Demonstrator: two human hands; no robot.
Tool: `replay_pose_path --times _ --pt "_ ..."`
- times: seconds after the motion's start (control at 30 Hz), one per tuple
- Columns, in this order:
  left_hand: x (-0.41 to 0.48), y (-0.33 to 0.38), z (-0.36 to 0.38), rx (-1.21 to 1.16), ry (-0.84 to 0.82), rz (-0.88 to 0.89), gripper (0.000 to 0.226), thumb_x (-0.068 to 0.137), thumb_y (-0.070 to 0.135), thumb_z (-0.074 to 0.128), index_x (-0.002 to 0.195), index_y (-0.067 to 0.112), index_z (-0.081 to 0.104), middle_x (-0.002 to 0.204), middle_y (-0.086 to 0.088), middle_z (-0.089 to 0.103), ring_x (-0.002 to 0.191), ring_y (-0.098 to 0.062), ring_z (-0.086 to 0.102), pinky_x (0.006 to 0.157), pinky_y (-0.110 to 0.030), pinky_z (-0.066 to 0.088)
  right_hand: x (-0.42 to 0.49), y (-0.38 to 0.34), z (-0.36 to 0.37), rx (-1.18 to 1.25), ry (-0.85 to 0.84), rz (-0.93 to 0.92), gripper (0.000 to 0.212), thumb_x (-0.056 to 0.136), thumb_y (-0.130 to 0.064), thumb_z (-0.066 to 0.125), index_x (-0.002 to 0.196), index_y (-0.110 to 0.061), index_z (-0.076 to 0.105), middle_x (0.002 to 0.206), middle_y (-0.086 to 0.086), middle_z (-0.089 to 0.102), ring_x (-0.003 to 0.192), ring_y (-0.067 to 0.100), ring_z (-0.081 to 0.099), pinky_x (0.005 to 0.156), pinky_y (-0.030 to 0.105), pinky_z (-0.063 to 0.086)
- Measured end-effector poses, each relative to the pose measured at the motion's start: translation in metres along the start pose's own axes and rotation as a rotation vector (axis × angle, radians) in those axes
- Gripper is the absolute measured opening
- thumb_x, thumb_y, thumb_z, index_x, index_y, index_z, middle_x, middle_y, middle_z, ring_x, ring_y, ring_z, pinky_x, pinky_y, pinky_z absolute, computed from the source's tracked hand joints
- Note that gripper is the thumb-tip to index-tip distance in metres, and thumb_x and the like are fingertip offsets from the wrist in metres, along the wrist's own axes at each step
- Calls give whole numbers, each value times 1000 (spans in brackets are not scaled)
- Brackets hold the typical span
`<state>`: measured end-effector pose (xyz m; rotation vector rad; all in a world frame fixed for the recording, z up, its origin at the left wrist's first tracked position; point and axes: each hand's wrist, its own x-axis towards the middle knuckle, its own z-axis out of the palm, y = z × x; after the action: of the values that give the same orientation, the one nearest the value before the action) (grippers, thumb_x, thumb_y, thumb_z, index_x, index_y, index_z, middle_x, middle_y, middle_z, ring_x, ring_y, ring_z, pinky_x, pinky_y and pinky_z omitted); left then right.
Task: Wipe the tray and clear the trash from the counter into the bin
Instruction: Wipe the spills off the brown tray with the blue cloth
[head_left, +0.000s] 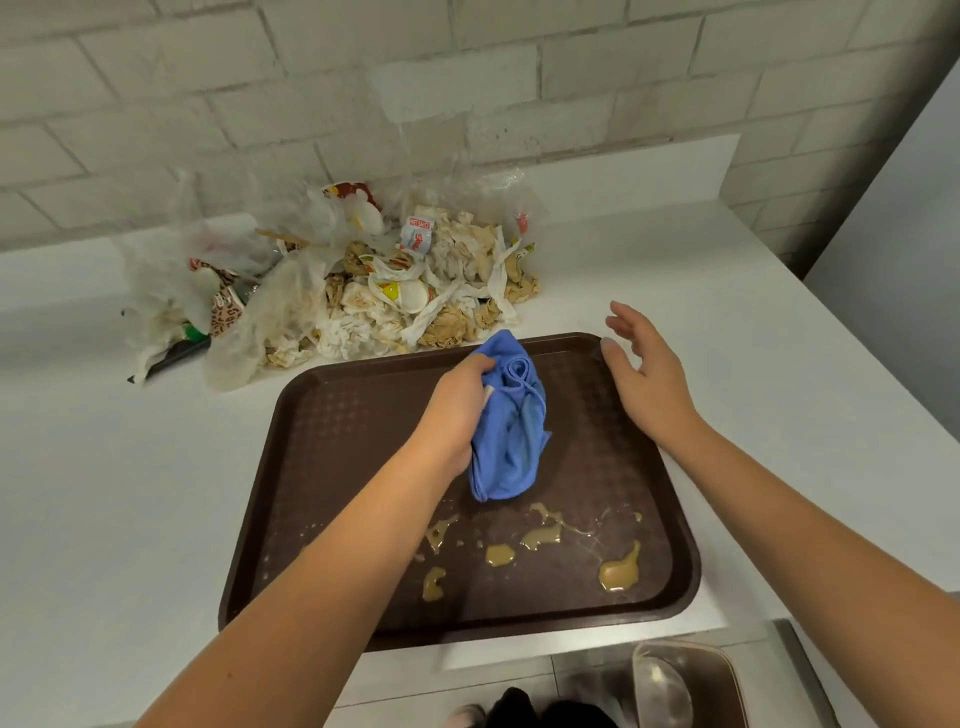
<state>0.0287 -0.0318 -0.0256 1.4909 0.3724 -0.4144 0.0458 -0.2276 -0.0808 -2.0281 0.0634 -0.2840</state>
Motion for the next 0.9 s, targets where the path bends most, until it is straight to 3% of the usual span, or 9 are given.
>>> replay_pose_path --times 0.07,0.13,0.27,0.37,0.53,0.63,0.73,0.83,0.9 --pt "-5 7 -2 55 -3 31 32 94 36 45 100 12 65 101 -19 68 97 -37 63 96 -49 48 -17 -18 -2 16 31 -59 34 96 -20 51 130 -24 53 127 -9 56 115 -5 49 94 4 32" --pt "-9 13 -2 111 -36 57 35 92 42 45 98 13 64 97 -17 68 91 -32 64 87 -43 49 -36 -34 -4 29 58 -85 27 95 -17 52 119 -26 60 119 -12 58 107 -11 50 91 2 34" --pt "-21 29 -3 336 -71 33 7 76 15 50 79 10 45 79 -6 42 64 -18 41 58 -30 33 -73 -63 -8 113 114 -43 23 94 -13 54 106 -30 65 107 -16 61 98 -7 54 81 5 40" --pt "-23 38 -6 437 -92 55 31 66 5 48 97 4 51 86 -11 48 71 -21 45 63 -30 36 -94 -81 -10 152 73 -39 24 93 -12 55 103 -31 66 100 -13 62 88 -2 57 71 7 43" --pt "-22 38 -11 545 36 276 30 86 2 53 115 6 60 106 -14 66 93 -27 63 80 -39 53 -116 -104 -3 189 -61 -29 24 92 -17 58 100 -39 65 87 -12 65 71 6 58 64 15 48" --pt "-29 36 -8 538 86 442 20 88 12 60 107 9 66 97 -5 67 90 -18 63 80 -32 53 -120 -109 9 179 -198 112 27 94 -29 53 119 -40 55 95 -12 62 82 2 60 73 15 52" --pt "-35 36 -4 554 177 527 12 90 16 56 96 12 66 82 -4 62 76 -18 58 70 -34 49 -122 -107 20 290 -272 337 49 96 -42 44 143 -31 35 114 -20 53 107 2 54 81 15 44" --pt "-38 33 -1 514 167 488 10 91 20 53 95 17 62 85 -7 65 78 -25 64 72 -44 57 -115 -107 24 487 -260 542 52 97 -46 39 145 -26 33 139 -9 47 125 12 48 108 33 38" --pt "-42 30 2 493 141 454 13 91 23 53 91 12 61 88 -15 66 81 -33 65 70 -53 56 -107 -110 25 626 -221 653 53 97 -46 40 140 -17 41 138 0 50 123 18 50 110 38 37"
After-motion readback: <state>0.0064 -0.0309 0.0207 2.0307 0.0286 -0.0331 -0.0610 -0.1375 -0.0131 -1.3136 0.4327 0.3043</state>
